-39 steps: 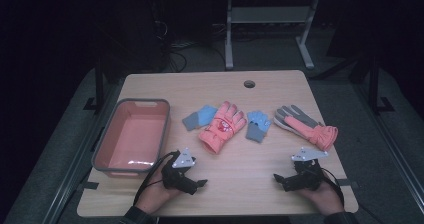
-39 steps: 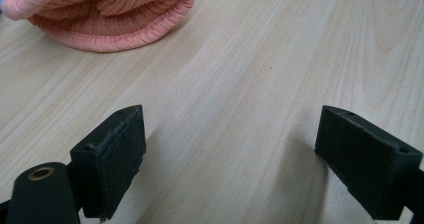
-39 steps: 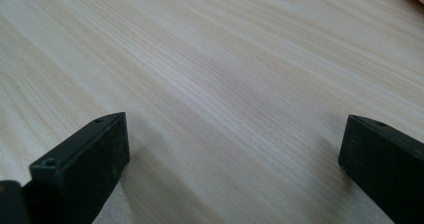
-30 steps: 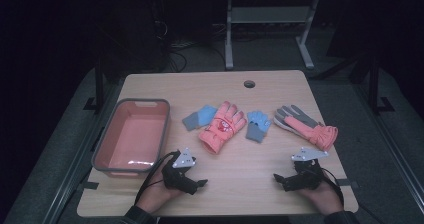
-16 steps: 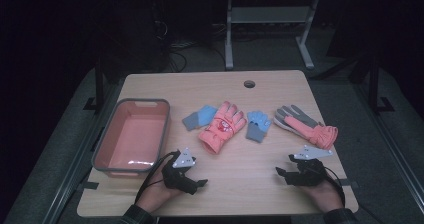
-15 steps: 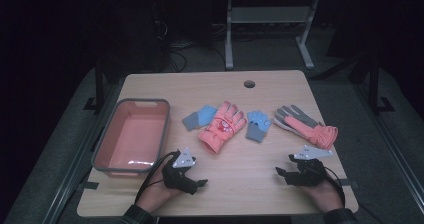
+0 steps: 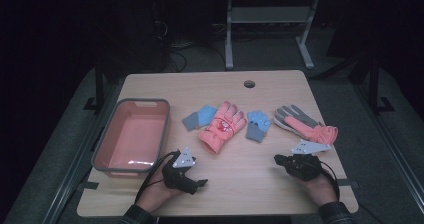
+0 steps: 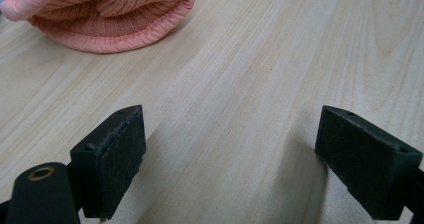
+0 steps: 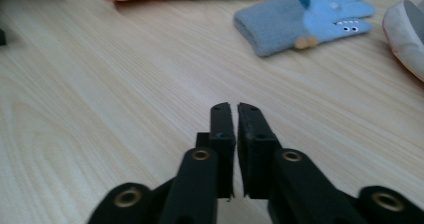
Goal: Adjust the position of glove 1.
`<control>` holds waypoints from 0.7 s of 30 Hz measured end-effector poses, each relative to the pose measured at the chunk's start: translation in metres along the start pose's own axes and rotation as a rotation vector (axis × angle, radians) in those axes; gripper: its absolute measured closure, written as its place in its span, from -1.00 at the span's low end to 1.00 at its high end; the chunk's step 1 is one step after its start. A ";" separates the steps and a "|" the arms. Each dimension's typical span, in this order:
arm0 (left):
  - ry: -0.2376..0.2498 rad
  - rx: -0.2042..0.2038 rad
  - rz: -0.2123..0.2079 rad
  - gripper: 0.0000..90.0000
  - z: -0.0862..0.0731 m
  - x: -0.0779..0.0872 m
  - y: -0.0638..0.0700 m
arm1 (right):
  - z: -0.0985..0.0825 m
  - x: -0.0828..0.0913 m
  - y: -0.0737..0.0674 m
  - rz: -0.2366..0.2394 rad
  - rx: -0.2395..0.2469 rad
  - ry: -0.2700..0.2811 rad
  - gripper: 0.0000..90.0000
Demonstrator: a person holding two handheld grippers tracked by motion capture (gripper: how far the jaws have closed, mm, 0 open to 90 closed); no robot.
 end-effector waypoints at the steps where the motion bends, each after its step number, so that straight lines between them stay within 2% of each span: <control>1: 0.000 0.001 -0.001 -0.73 0.000 0.000 0.000 | 0.000 0.000 0.000 0.006 -0.001 0.001 1.00; 6: -0.003 -0.004 -0.002 -0.73 0.000 0.000 0.000 | 0.003 0.002 0.000 0.038 -0.014 0.013 1.00; 10: -0.002 -0.004 -0.002 -0.73 0.000 0.000 0.000 | 0.008 0.004 0.002 0.046 -0.007 0.033 1.00; 13: -0.002 -0.004 -0.002 -0.73 0.000 0.000 0.000 | 0.011 0.002 0.001 0.049 -0.004 0.029 1.00; 21: -0.001 -0.001 -0.001 -0.73 0.000 0.000 0.000 | 0.026 -0.017 -0.006 0.080 0.048 0.010 1.00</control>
Point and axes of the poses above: each handheld gripper's, and its own axes: x roughly backward along the jaws, z roughly out of its top, y roughly to its right, the point moved 6 cm from there along -x, roughly forward along the jaws, and after that the axes turned 5 degrees about y, right-handed, at the moved point
